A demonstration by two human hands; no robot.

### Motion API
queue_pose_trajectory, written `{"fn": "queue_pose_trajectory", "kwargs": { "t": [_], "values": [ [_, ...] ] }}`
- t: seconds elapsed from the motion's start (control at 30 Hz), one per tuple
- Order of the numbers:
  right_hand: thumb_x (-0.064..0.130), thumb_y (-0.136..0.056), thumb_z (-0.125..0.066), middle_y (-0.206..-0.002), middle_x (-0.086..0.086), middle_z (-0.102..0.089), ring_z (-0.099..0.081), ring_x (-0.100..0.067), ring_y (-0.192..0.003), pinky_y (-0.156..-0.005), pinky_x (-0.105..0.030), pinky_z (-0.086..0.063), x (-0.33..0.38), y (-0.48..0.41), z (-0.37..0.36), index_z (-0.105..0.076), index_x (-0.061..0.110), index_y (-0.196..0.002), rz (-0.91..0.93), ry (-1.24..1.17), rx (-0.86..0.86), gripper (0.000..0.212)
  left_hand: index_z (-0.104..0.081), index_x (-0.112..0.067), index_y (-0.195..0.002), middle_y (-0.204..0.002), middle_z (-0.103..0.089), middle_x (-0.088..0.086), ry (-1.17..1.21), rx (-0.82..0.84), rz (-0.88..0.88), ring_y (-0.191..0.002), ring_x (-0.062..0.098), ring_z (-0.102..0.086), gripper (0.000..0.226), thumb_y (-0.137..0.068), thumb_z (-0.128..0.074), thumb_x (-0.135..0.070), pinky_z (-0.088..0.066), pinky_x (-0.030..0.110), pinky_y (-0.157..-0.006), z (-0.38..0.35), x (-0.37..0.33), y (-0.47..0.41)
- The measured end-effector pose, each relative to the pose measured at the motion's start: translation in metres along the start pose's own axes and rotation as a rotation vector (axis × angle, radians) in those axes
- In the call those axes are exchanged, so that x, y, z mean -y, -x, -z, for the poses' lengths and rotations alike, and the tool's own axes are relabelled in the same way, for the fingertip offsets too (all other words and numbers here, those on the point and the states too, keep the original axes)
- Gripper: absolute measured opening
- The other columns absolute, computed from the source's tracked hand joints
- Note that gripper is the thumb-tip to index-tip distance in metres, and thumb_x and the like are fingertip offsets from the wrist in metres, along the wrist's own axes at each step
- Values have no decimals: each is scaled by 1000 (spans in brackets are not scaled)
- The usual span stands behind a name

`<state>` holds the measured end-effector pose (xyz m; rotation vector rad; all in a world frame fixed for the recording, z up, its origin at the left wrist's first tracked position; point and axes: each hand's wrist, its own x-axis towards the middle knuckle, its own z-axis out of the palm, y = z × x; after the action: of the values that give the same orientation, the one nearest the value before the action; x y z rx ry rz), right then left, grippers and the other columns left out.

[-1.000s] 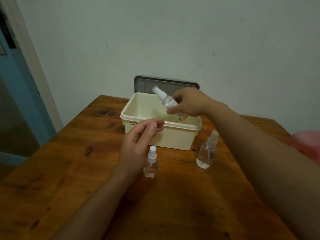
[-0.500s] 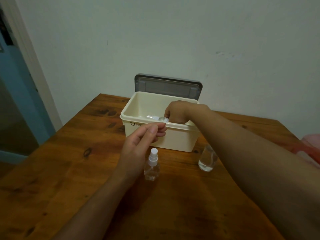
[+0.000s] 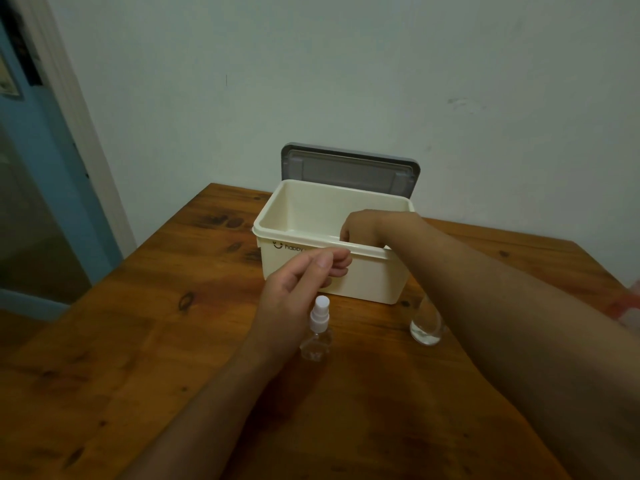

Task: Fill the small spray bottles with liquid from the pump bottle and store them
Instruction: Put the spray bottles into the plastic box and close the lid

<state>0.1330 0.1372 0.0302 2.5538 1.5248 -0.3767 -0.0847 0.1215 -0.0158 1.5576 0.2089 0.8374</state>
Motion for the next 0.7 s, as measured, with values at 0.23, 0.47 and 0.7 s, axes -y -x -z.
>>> {"fn": "queue_pose_trajectory", "kwargs": {
  "t": [0.23, 0.47, 0.7],
  "values": [
    [17, -96, -54, -111, -7, -64, -55, -21, -98, -91, -33, -47, 3, 6, 2, -65, 11, -119, 13, -5, -5, 27, -67, -19, -109, -105, -73, -5, -3, 1, 1, -102, 8, -66, 34, -91, -41, -32, -49, 15, -84, 0, 1, 0],
    [21, -93, -59, -122, -7, -66, -59, -25, -109, -93, -33, -48, 9, 33, 18, -67, 11, -120, 36, 16, -104, 29, -67, -18, -111, -105, -73, -6, 0, 12, 1, -103, 8, -66, 35, -91, -42, -33, -49, 14, -84, 0, 1, 0],
    [37, -87, -68, -119, 7, -66, -60, -14, -108, -96, -37, -50, 7, 91, 37, -64, 24, -123, 18, -274, -496, 39, -67, -12, -113, -106, -73, -1, -2, 13, -16, -101, 9, -67, 36, -91, -45, -30, -50, 16, -84, -2, 0, 1]
  ]
}}
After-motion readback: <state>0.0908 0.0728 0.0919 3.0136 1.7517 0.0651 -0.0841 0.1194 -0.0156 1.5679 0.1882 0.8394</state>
